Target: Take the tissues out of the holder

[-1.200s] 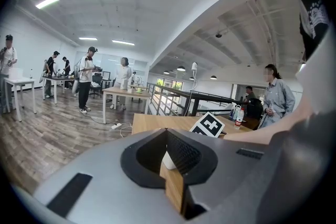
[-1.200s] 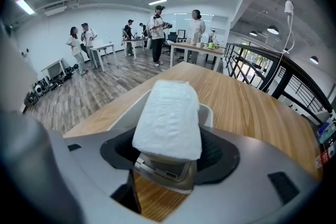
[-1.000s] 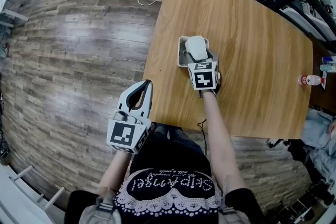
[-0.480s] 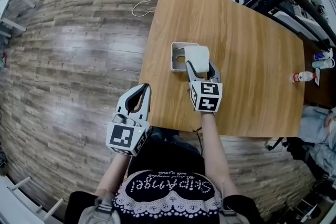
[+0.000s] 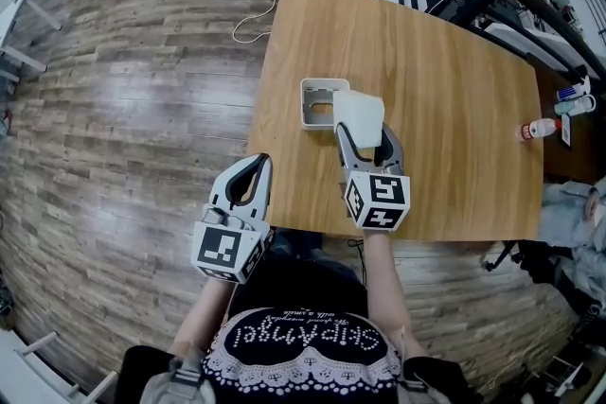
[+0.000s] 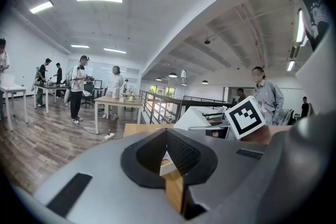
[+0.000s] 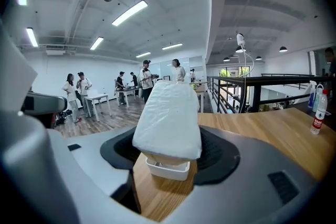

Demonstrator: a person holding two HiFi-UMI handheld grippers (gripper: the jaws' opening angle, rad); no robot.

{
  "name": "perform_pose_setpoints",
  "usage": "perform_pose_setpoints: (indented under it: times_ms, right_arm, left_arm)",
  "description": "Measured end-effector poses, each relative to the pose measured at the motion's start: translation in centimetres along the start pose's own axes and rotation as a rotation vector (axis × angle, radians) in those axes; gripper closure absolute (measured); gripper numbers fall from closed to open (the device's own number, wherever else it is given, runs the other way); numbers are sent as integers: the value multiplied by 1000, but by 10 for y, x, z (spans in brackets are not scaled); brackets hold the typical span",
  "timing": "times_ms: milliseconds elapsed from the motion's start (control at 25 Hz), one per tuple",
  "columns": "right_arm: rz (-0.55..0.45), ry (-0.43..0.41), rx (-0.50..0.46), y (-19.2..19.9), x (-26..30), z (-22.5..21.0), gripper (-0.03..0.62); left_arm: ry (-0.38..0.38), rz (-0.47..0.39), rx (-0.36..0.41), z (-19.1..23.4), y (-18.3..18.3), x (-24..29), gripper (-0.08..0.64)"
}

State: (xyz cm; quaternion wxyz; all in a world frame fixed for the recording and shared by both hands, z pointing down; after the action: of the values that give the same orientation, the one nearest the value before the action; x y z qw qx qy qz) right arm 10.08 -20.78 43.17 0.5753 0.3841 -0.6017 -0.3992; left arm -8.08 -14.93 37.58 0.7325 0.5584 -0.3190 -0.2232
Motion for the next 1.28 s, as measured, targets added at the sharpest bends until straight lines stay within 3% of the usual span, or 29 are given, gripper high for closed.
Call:
perform_pose_setpoints:
  times_ms: [640, 1280]
  right_arm:
    - [-81, 41, 36, -8, -83, -28, 305]
    - [-103, -16, 30, 1, -143, -16, 305]
  left_arm:
    - [73, -21, 44, -45, -10, -4, 554]
    - [83, -21, 27, -73, -7, -20, 554]
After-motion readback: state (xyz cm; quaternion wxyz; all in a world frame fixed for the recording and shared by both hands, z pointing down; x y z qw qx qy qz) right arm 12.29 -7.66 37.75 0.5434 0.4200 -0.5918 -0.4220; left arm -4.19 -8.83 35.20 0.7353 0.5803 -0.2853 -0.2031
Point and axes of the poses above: the fingertips, and each gripper's own axes: x forward along the fingers, z to its left, y out of its underside, the point moved 2 cm from there along -x, backward along the fingers, and after that the axes turned 10 degrees about y, right-handed, at the moved point
